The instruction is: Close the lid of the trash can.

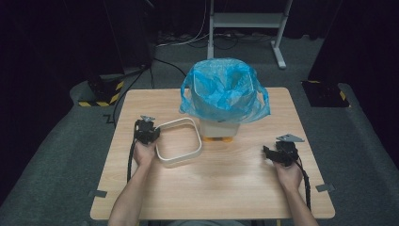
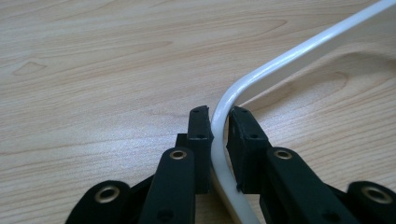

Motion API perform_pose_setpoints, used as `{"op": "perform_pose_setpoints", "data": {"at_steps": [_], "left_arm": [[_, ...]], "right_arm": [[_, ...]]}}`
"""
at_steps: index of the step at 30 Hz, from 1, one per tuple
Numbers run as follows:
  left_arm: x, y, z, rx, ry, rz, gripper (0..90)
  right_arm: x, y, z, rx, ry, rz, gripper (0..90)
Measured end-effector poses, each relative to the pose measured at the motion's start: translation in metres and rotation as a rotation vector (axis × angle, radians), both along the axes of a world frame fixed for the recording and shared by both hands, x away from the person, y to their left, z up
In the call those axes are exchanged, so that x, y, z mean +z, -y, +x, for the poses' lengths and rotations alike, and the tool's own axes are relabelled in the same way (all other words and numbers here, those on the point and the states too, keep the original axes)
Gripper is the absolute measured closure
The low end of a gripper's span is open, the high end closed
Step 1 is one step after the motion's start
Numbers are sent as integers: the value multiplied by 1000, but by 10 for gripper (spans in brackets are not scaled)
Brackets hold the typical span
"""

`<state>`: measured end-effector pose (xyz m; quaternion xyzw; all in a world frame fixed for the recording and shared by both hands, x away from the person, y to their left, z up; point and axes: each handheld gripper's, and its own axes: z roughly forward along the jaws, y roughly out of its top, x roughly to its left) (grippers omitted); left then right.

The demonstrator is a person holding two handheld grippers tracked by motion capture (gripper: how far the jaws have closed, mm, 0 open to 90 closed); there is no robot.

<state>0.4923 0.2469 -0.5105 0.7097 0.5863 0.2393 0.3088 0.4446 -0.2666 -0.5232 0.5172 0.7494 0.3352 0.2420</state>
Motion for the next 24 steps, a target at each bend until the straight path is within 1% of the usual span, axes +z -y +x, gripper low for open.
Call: {"op": "perform_pose_setpoints", "data": {"at_steps": [3, 9, 11, 13, 15, 19, 24], "left_arm": [[1, 0, -1, -5, -1, -14, 794], [7, 2, -5, -30, 0, 12, 796], [11, 3, -8, -42, 7, 17, 797], [16, 3, -11, -39, 9, 13, 798], [21, 4, -15, -50, 11, 7, 798], [31, 5, -21, -66, 18, 12, 799], [40, -3, -28, -58, 8, 8, 800]], "right_arm": [[0, 0, 0, -2, -1, 1, 371], [0, 0, 0, -1, 0, 0, 371], [0, 0, 0, -1, 0, 0, 370], [0, 0, 0, -2, -1, 1, 370], [0, 0, 0, -2, -1, 1, 369], [0, 0, 0, -2, -1, 1, 368], [0, 0, 0, -2, -1, 0, 367]]}}
